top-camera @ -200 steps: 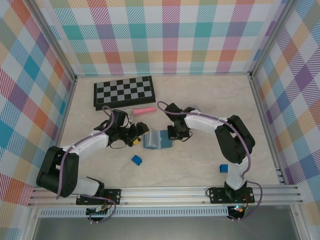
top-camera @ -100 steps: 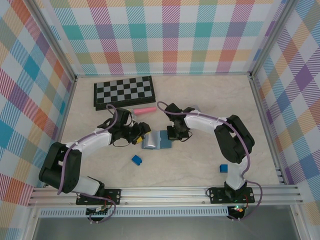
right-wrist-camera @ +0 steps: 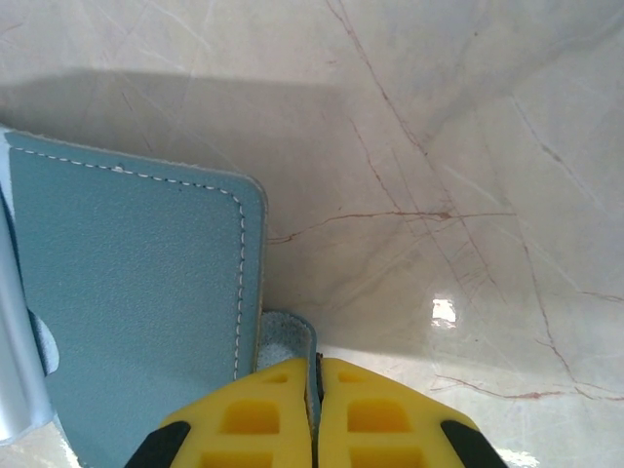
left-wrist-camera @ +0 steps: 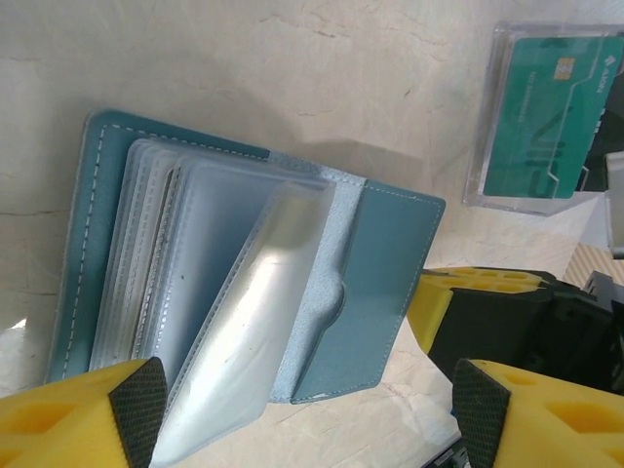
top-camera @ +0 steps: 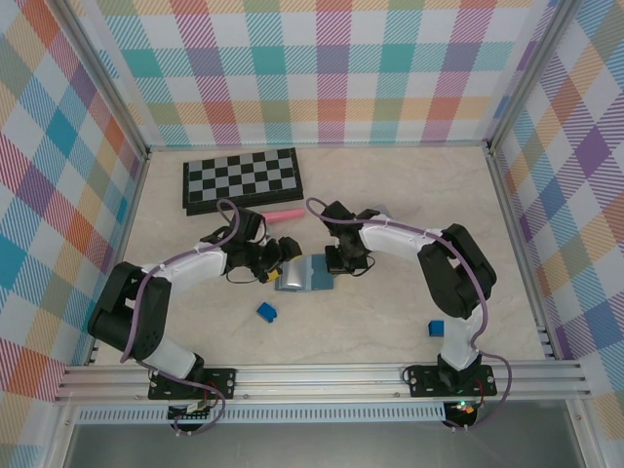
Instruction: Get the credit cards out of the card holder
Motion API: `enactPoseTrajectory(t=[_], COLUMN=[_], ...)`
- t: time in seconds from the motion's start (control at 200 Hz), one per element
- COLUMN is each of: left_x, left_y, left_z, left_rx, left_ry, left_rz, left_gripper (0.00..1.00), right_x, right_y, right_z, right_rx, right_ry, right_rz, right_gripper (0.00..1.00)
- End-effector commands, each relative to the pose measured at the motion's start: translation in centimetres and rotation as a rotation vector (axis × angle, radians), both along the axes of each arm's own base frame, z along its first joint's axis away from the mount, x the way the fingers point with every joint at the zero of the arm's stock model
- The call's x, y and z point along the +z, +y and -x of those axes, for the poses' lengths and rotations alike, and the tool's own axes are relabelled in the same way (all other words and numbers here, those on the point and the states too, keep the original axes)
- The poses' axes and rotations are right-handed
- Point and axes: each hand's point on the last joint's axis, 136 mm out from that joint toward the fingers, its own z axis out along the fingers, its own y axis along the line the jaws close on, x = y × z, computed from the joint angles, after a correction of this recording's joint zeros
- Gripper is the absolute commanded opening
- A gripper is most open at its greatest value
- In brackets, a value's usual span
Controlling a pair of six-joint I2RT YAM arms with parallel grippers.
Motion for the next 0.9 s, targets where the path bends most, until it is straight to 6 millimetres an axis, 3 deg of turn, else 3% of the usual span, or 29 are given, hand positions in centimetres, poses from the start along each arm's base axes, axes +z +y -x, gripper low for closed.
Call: enactPoseTrajectory(t=[0.0,0.42,0.62,0.735,0.895], left_x=[-0.4,0.4,1.7,2.4,1.8], left_y=[-0.7,-2.6,-4.7,-5.9,-6.8], left_z=[0.5,1.0,0.7,0.0,-0.6], left_rx=[-0.035,-0.099,-0.141,-0.152,-0.141], left_ry=[0.022,0.018,-0.016,-0.040,-0.058], left_rz=[-0.010,0.074,0.132,0.146,0.136], left_gripper=[0.81,0.79,0.79,0.79,0.79], right_x=[-0.4,-0.6,0.1,0.7,1.9], right_y=[0.7,1.6,2.1,2.3,1.5], right_z=[0.0,0.4,0.1,0.0,-0.3], right_rx=[0.006,0.004,0.002,-0.020,-0.068], right_ry=[0.017,0.046,0.037,0.038,0.011], right_rz=[-0.020,-0.072,-0.105,-0.140,-0.168], right_gripper=[0.05,0.05,0.06,0.12,0.26])
